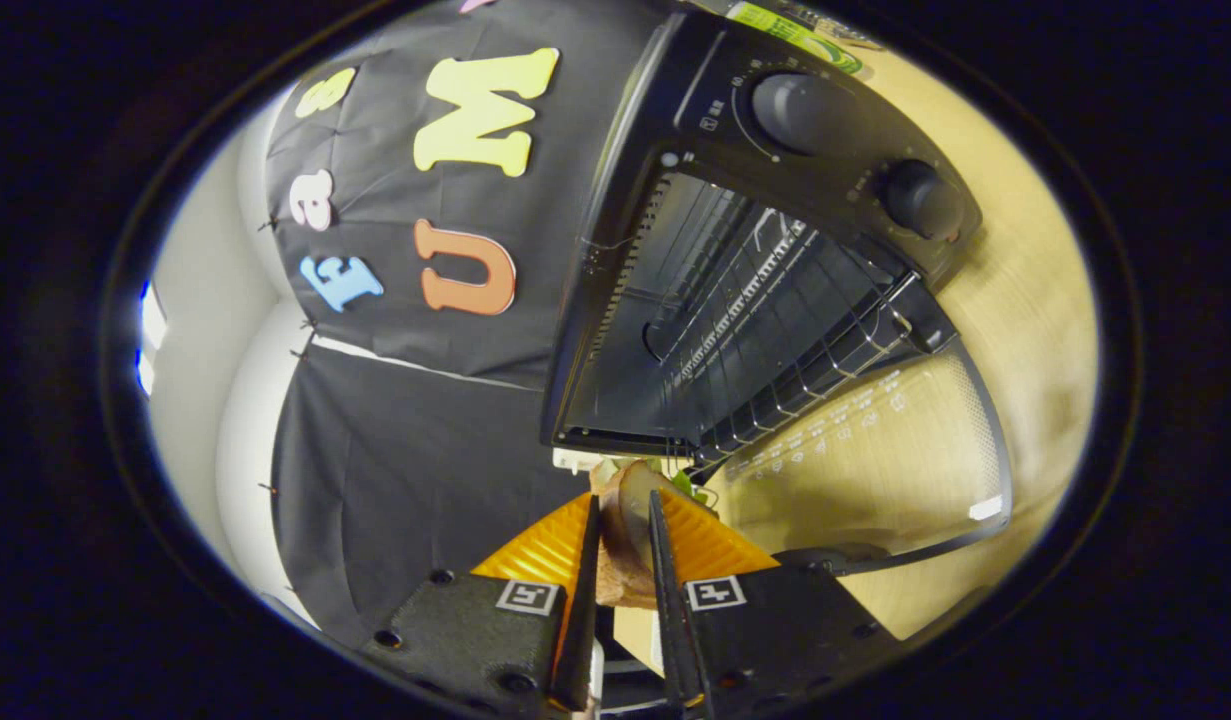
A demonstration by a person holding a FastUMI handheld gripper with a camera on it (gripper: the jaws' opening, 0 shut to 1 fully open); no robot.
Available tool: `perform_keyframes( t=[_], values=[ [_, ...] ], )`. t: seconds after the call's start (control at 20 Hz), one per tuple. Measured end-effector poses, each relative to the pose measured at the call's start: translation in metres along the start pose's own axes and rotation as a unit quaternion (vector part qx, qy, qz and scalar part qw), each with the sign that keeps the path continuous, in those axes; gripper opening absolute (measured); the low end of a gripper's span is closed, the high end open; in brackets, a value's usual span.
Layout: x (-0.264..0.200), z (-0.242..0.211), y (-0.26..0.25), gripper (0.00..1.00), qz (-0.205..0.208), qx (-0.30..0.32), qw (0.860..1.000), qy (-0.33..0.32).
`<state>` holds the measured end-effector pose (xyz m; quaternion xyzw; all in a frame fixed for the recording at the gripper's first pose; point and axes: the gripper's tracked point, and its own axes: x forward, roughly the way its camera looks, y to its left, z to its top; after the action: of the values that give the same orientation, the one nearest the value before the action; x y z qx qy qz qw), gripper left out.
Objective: Open the toaster oven, put the food inside, and close the toaster oven door.
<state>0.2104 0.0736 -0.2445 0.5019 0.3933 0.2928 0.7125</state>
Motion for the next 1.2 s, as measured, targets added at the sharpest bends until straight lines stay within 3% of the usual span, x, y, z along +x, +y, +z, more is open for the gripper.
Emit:
perform_keyframes(
  t=[0.25, 0.5, 1.0, 1.2],
  values=[
    [-0.015, 0.006, -0.004, 0.33, -0.026, -0.040, 0.999, 0.005],
    [-0.018, -0.005, -0.001, 0.40, -0.018, -0.059, 0.998, 0.027],
    [-0.028, -0.028, -0.004, 0.46, -0.046, -0.135, 0.985, 0.093],
    [-0.024, -0.042, -0.006, 0.46, -0.038, -0.142, 0.982, 0.118]
  ],
)
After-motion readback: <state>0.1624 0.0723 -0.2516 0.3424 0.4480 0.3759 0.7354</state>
